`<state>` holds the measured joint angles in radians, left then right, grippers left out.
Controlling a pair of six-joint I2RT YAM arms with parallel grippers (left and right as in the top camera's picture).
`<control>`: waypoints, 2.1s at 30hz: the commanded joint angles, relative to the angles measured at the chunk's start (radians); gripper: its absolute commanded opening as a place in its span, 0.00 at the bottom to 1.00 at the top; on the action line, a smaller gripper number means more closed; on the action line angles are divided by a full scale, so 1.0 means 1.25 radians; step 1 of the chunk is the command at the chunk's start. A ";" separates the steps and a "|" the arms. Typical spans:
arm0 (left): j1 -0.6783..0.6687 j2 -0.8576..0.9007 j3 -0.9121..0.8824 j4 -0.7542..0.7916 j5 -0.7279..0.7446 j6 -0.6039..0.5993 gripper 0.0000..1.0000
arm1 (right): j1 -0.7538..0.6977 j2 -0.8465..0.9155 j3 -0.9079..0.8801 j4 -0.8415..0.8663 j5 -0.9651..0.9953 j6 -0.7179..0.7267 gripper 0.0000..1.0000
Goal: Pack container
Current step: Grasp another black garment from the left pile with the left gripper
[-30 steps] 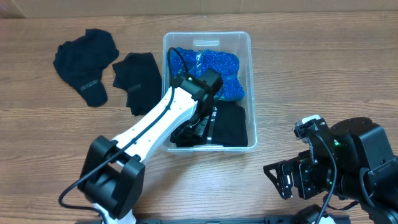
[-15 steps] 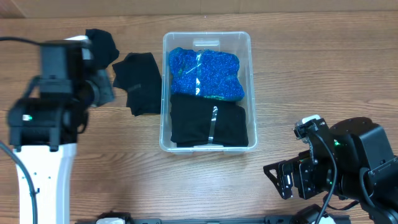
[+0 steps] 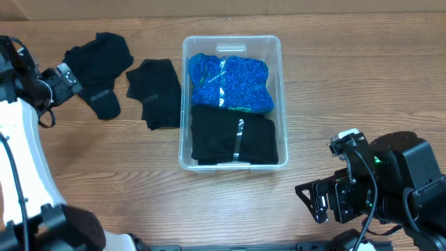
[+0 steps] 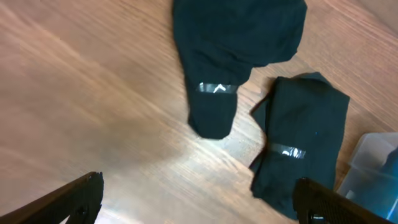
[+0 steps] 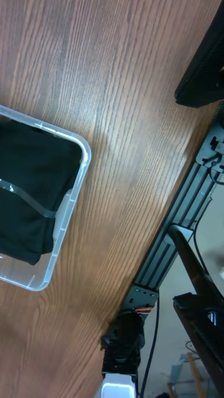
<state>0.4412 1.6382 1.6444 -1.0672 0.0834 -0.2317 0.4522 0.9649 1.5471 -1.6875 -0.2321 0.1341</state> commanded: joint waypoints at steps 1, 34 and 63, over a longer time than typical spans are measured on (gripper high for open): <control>0.005 0.052 0.000 0.051 0.033 0.010 1.00 | -0.001 -0.007 0.003 0.003 -0.004 -0.001 1.00; 0.023 0.570 0.000 0.696 0.250 -0.030 0.94 | -0.001 -0.007 0.003 0.003 -0.004 -0.001 1.00; -0.026 -0.123 0.004 0.393 0.441 -0.200 0.04 | -0.001 -0.007 0.003 0.003 -0.004 -0.001 1.00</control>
<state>0.4660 1.5700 1.6413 -0.5034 0.6338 -0.3939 0.4522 0.9649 1.5471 -1.6878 -0.2329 0.1341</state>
